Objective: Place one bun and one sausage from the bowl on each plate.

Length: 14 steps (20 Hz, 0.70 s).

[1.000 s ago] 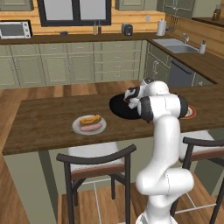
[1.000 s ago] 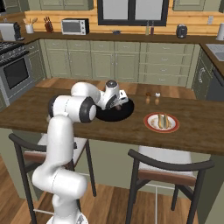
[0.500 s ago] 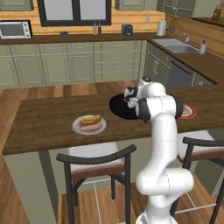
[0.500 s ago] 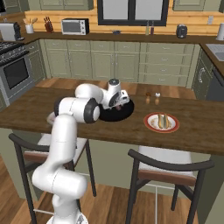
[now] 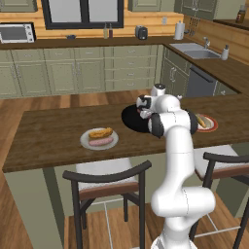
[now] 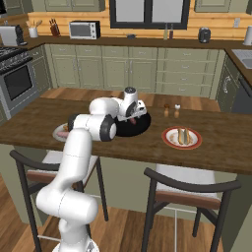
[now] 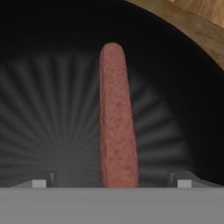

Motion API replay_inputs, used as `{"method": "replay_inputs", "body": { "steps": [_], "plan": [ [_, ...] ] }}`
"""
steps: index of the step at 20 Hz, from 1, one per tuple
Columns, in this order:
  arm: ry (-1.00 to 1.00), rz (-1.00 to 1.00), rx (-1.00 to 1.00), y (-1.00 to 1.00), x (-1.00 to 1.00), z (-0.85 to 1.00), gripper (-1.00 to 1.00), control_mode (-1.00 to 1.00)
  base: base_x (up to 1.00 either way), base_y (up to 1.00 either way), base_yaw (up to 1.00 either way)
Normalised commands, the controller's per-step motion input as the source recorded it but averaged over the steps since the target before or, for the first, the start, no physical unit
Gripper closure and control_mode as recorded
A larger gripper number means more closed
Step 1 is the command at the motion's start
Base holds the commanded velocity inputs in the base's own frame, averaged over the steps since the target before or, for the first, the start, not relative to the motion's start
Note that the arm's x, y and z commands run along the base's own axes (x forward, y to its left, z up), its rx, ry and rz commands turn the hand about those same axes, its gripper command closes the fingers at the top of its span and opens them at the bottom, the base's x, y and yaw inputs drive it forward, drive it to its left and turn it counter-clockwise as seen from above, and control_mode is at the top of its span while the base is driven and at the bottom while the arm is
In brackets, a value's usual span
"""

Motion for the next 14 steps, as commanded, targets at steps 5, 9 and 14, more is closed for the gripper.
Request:
{"method": "replay_inputs", "body": {
  "steps": [5,9,14],
  "plan": [
    [0.06,0.00,0.00,0.00,0.02,-0.24,-1.00,-1.00,0.00,0.00,0.00],
    [0.03,0.00,0.00,0.01,0.00,-0.30,-1.00,-1.00,0.00,0.00,0.00],
    [0.00,0.00,0.00,0.05,0.05,-0.12,-1.00,-1.00,0.00,0.00,0.00]
  ]
}}
